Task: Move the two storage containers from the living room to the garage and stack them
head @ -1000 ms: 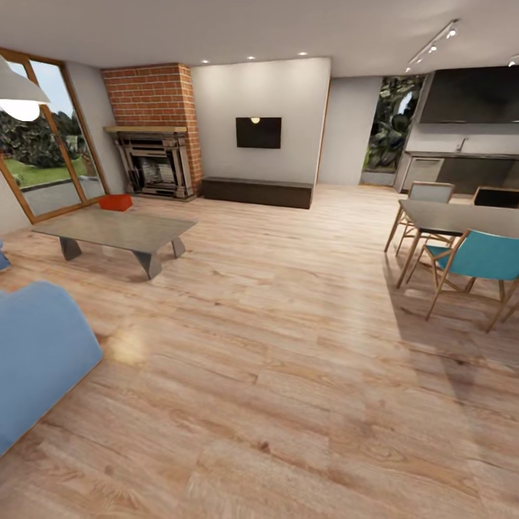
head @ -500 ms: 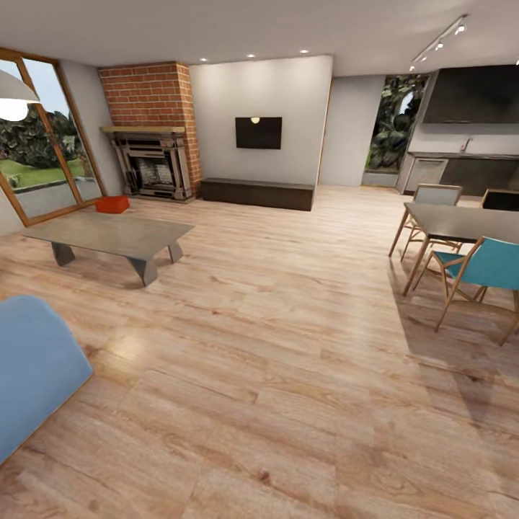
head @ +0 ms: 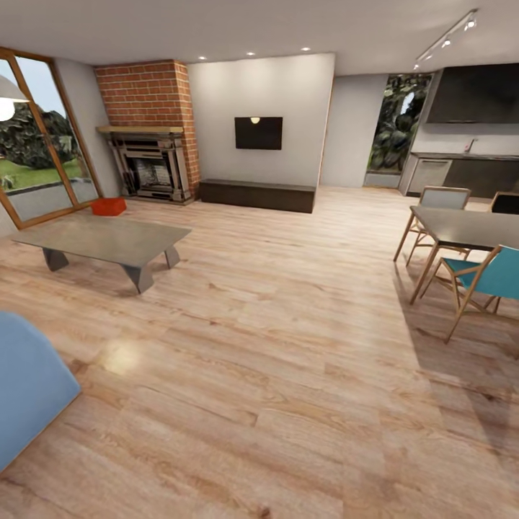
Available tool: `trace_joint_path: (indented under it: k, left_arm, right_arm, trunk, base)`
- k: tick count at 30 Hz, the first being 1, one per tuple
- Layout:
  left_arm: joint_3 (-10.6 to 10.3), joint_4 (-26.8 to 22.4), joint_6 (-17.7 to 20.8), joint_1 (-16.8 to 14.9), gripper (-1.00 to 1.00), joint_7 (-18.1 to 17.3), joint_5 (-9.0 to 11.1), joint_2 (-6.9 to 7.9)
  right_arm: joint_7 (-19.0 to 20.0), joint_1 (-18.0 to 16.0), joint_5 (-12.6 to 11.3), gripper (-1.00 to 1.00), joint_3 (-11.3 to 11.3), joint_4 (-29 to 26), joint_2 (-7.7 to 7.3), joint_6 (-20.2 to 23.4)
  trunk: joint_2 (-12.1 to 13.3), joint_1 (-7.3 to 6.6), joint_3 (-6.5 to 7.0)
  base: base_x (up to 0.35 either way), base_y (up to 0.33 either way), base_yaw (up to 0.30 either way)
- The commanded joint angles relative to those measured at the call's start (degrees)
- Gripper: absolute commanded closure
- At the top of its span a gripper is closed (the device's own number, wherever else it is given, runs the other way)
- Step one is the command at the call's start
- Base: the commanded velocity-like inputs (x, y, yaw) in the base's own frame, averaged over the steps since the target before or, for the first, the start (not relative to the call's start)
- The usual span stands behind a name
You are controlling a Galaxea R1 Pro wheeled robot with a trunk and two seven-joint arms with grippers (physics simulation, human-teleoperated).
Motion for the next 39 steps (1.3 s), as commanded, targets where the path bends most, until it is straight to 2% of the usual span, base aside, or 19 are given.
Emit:
trace_joint_path:
  k: [1,24,35,39]
  left_arm:
    - [-0.5,0.0,-0.2,0.0,-1.0,0.2,0.5,-0.02]
    - [-0.5,-0.1,-0.2,-0.1,-1.0,0.1,0.4,-0.09]
    - [-0.5,-0.1,-0.2,-0.1,-1.0,0.2,0.4,-0.11]
    - [-0.5,0.0,-0.2,0.0,-1.0,0.1,0.4,-0.07]
  right_arm:
    - [-0.1,0.0,-0.6,-1.0,0.5,0.0,0.01,-0.1]
    - [-0.1,-0.1,-0.2,-1.0,0.3,0.0,-0.04,-0.2]
    - [-0.1,-0.1,-0.1,-1.0,0.6,0.0,-0.45,-0.3]
    - [-0.1,-0.1,-0.1,-1.0,0.6,0.0,-0.45,-0.2]
  trunk:
    - [0.0,0.03,-0.05]
    - [0.0,0.03,-0.05]
    - [0.0,0.03,-0.05]
    - [0.0,0.03,-0.05]
  base:
    - [0.322,0.0,0.0]
    - [0.322,-0.046,-0.001]
    - [0.322,-0.092,-0.212]
    - [0.322,-0.092,-0.042]
